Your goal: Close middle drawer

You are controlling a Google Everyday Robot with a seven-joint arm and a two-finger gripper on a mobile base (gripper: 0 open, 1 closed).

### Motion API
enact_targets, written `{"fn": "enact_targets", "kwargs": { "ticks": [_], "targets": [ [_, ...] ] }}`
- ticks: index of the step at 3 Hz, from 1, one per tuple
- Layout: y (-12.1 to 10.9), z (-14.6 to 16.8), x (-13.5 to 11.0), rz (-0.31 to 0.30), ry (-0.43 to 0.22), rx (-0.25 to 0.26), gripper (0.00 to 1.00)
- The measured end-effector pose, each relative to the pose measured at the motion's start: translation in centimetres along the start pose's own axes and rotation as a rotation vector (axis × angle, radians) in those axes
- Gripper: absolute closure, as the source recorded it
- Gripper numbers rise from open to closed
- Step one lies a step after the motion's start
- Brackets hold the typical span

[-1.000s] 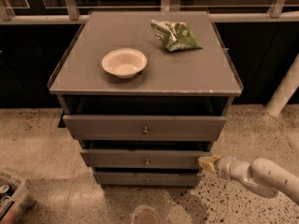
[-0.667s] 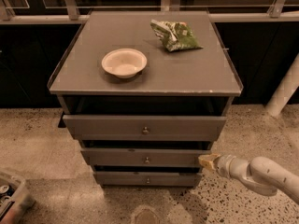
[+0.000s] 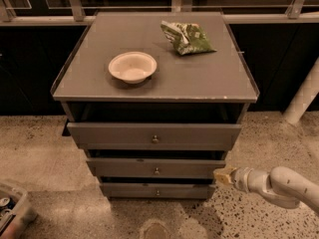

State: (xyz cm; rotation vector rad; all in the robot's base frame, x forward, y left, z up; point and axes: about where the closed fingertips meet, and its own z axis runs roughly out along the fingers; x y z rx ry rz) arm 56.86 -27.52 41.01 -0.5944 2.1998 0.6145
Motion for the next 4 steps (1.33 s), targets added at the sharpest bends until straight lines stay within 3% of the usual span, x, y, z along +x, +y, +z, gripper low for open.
{"fn": "enact_targets", "kwargs": {
  "ticks": [1,2,4],
  "targets": [
    [2.37,-3.92,2.71,0.091,0.031,-0.049,1.0],
    [3.13,-3.83,3.35,0.099,0.038,-0.064,0.82],
    [3.14,-3.83,3.35,0.099,0.038,-0.064,0.35]
  ]
}}
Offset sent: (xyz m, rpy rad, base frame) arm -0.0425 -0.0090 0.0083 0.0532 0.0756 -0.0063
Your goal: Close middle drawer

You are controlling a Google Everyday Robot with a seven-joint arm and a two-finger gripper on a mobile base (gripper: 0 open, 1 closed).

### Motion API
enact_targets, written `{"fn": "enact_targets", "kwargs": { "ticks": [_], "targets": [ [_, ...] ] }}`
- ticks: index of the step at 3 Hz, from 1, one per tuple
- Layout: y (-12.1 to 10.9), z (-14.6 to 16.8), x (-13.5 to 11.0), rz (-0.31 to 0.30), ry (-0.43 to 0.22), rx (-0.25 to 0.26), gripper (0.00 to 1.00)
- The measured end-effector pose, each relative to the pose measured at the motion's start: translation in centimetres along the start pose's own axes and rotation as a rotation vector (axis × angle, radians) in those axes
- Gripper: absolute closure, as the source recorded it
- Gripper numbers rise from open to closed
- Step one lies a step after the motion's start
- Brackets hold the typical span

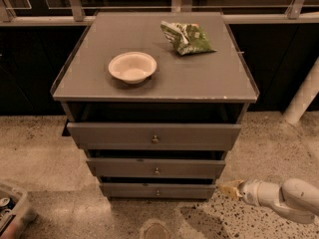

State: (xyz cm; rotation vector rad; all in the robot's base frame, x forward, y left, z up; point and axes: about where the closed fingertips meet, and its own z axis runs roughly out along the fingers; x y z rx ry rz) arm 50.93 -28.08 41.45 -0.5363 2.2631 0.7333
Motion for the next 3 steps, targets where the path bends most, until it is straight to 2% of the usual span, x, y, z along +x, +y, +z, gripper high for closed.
{"fn": "enact_targets", "kwargs": {
  "ticks": [1,2,3],
  "targets": [
    [0.0,0.0,0.0,0.0,0.0,0.0,0.12],
    [0.01,0.01,0.0,0.0,0.0,0.0,0.0],
    [0.01,0.01,0.0,0.0,0.0,0.0,0.0]
  ]
}}
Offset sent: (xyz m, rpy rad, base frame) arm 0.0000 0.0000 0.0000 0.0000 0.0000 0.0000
